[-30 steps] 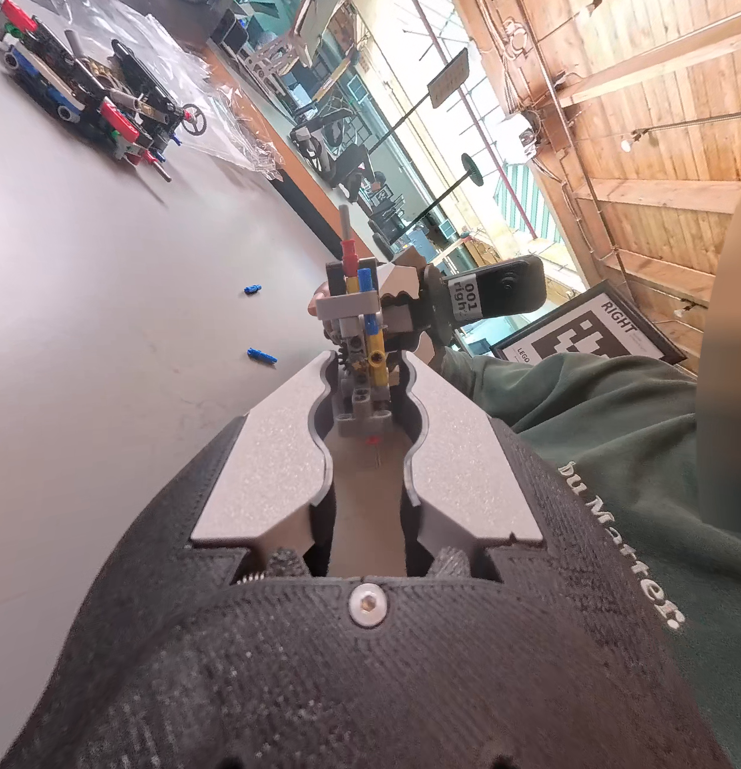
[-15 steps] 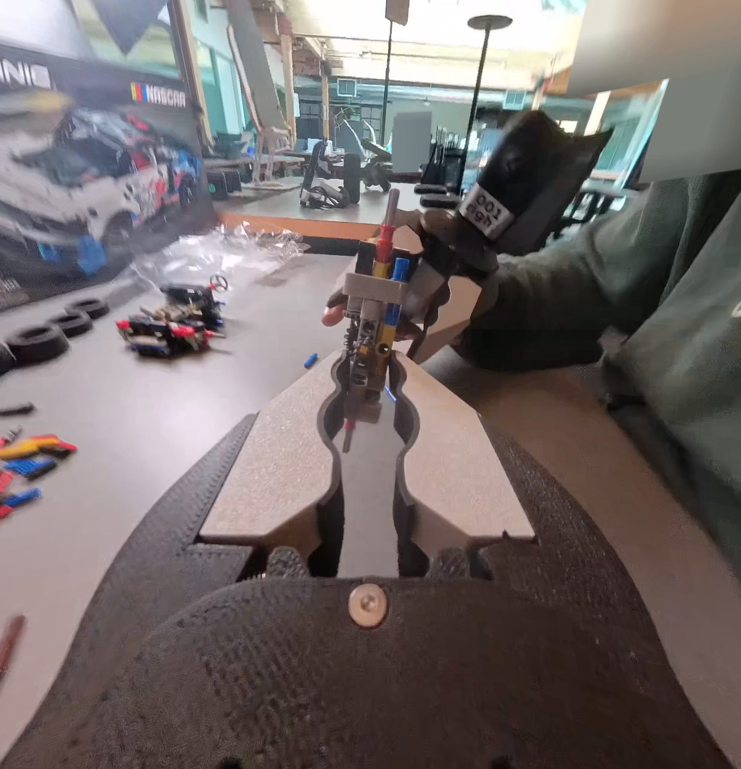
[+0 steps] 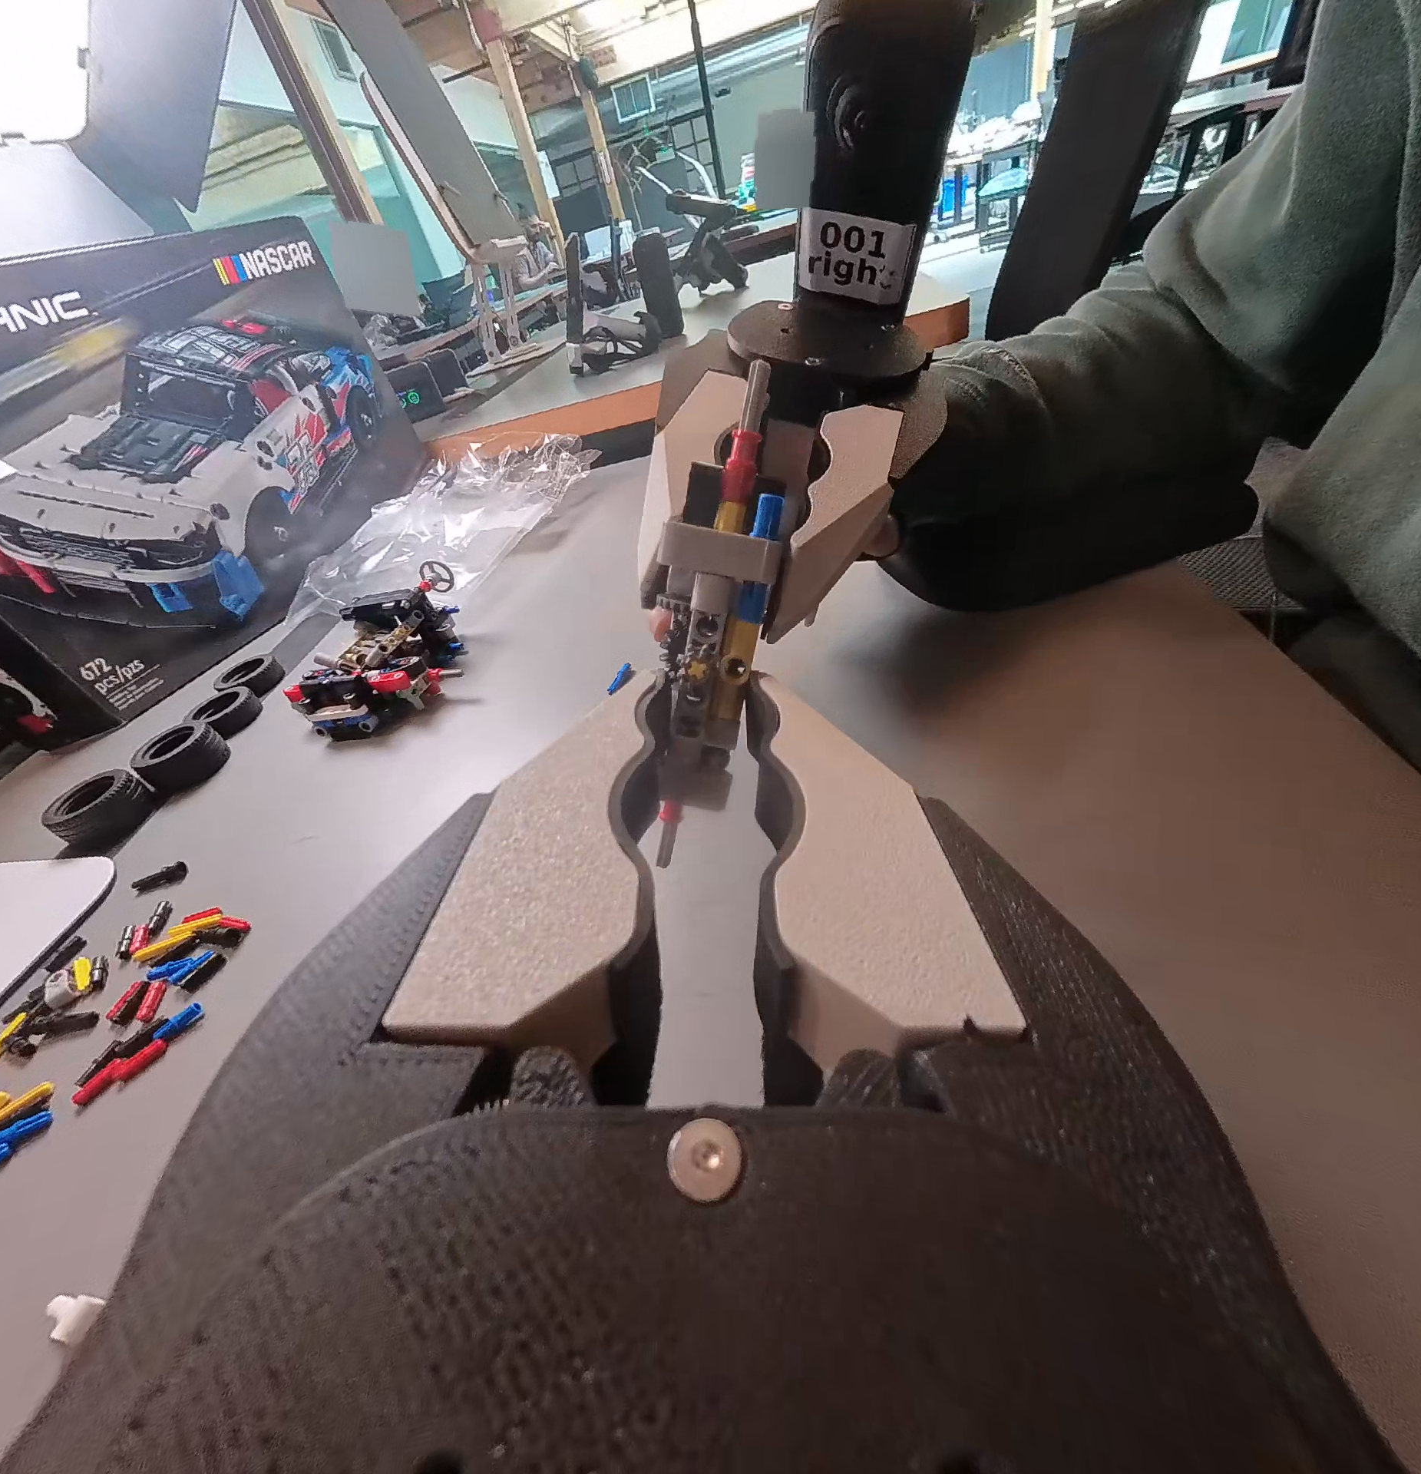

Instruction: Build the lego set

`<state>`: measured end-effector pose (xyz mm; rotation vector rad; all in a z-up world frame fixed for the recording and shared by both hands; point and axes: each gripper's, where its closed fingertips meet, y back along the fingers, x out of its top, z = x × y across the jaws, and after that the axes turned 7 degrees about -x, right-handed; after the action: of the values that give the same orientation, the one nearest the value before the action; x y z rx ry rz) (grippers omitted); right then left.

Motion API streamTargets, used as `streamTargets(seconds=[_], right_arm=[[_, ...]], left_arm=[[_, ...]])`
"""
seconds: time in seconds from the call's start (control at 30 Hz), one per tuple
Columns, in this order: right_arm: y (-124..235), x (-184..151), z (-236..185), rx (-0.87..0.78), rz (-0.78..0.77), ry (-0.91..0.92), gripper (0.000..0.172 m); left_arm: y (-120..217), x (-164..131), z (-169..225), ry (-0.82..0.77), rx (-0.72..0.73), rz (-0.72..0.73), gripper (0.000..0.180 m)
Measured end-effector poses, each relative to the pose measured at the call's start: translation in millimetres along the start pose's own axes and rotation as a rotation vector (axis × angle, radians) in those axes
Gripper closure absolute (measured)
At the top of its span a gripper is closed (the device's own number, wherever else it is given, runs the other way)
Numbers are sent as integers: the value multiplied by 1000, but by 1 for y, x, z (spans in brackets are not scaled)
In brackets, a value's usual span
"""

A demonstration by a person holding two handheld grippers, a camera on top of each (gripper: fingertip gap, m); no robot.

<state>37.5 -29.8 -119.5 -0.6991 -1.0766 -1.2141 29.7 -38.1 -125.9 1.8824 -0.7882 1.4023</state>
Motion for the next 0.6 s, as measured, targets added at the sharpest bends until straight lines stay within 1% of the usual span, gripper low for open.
streamTargets(seconds=[0.07,0.13,0.23,0.4,0.5,0.6], right_arm=[[-1,-2,0,-1,-10,5,144],[-2,-6,-2,12,-25,2,148],[-3,-8,-2,12,-37,-8,148],[-3,-8,-2,58,-34,-138,148],[-2,-5,0,73,-19,-212,147],[-2,-5,7,58,-20,-293,146]], left_arm=[[0,-2,-1,10,4,-8,164],[1,-5,-5,18,27,-23,161],[2,-8,-7,32,28,-42,160],[1,-8,-6,65,19,-42,161],[1,-6,-6,142,-4,-11,162],[0,-6,-9,296,-20,24,162]])
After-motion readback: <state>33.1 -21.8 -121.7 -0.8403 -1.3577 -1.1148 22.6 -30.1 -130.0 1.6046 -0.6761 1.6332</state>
